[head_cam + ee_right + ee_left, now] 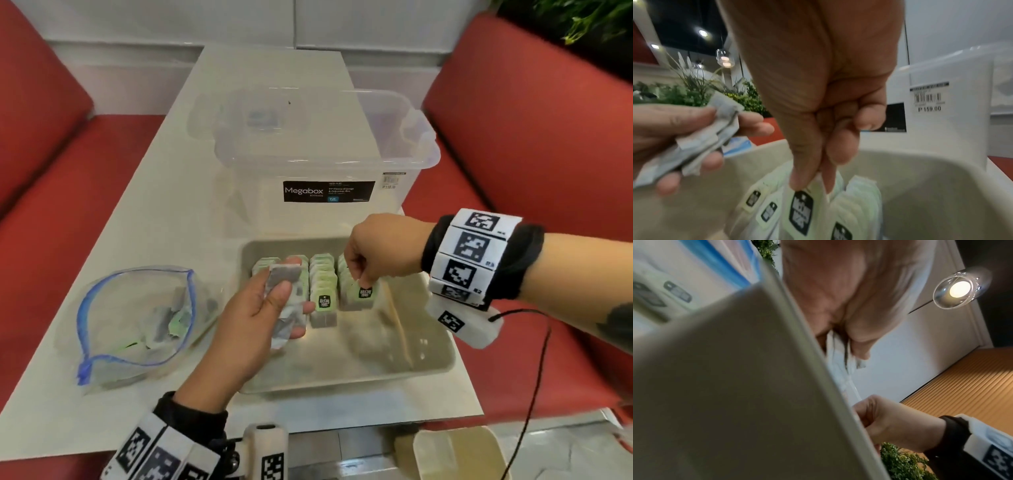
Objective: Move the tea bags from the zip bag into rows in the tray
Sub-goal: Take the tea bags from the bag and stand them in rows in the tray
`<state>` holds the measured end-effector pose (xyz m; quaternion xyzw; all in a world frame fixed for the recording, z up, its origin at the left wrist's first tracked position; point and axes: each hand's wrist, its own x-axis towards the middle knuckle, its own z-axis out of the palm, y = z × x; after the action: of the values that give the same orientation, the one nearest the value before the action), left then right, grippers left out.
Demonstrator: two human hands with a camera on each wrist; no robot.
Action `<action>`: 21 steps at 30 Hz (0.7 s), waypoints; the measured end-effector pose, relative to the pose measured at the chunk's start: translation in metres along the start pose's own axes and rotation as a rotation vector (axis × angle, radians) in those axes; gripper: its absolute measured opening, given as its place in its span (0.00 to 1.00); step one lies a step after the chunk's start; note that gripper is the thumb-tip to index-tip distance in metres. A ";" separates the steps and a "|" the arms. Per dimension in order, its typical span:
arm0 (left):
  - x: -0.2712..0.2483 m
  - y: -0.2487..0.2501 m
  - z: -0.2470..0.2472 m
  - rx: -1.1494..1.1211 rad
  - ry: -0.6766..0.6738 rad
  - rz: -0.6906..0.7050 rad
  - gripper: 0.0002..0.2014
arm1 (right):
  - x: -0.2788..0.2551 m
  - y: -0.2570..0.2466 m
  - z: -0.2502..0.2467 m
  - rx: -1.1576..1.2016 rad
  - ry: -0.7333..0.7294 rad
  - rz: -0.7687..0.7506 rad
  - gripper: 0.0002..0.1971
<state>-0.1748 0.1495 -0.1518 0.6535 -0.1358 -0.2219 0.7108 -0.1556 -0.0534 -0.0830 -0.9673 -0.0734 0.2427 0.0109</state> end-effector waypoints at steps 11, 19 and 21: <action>-0.001 -0.013 -0.002 0.009 0.021 0.004 0.18 | 0.038 -0.008 0.024 -0.207 -0.107 0.003 0.03; 0.000 -0.017 -0.005 -0.001 0.020 0.008 0.19 | 0.026 -0.007 0.014 -0.252 -0.101 0.018 0.10; 0.000 -0.017 -0.004 -0.002 0.022 0.016 0.19 | 0.021 -0.008 0.013 -0.233 -0.158 -0.017 0.08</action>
<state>-0.1748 0.1524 -0.1690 0.6539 -0.1329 -0.2091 0.7148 -0.1448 -0.0428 -0.1038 -0.9392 -0.1098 0.3079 -0.1051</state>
